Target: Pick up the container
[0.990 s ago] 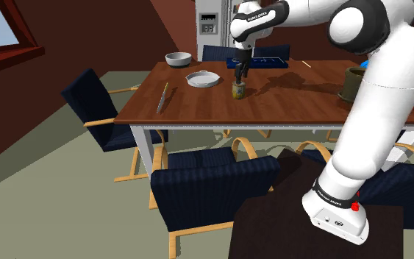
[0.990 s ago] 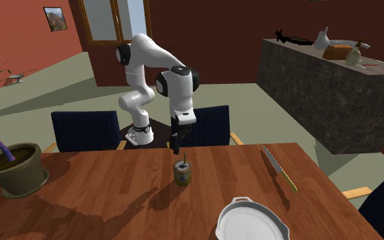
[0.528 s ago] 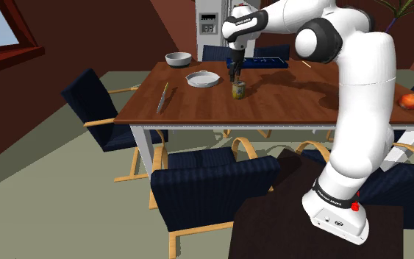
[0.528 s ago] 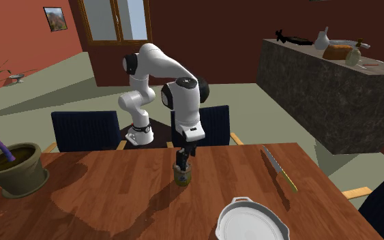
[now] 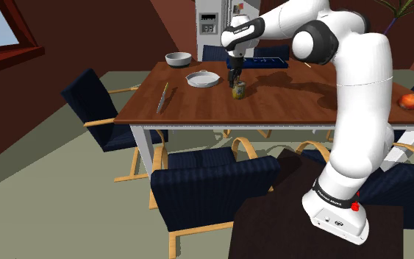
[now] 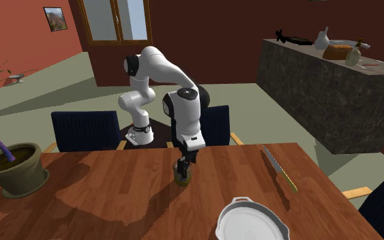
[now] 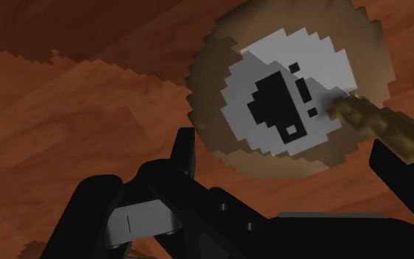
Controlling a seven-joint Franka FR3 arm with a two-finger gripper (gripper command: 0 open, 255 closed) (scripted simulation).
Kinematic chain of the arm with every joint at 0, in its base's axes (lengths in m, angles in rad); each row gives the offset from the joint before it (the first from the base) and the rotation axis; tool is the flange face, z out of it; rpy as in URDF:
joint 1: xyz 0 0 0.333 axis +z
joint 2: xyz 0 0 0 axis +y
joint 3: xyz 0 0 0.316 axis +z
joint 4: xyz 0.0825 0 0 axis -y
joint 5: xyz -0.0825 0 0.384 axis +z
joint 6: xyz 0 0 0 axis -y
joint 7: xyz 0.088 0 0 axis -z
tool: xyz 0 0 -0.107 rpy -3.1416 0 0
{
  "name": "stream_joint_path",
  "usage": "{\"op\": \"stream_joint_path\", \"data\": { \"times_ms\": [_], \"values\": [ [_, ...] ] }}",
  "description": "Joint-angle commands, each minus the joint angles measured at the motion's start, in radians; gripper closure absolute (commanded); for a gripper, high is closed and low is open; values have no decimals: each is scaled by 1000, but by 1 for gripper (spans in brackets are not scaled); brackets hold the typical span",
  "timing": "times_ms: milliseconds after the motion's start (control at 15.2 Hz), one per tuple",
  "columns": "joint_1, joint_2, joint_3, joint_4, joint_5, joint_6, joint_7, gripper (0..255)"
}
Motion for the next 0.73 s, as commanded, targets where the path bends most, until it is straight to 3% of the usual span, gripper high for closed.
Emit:
{"op": "stream_joint_path", "data": {
  "times_ms": [0,660],
  "values": [
    [-1,3,0,0,1,3,-1,255],
    [-1,-1,-1,8,0,-8,-1,255]
  ]
}}
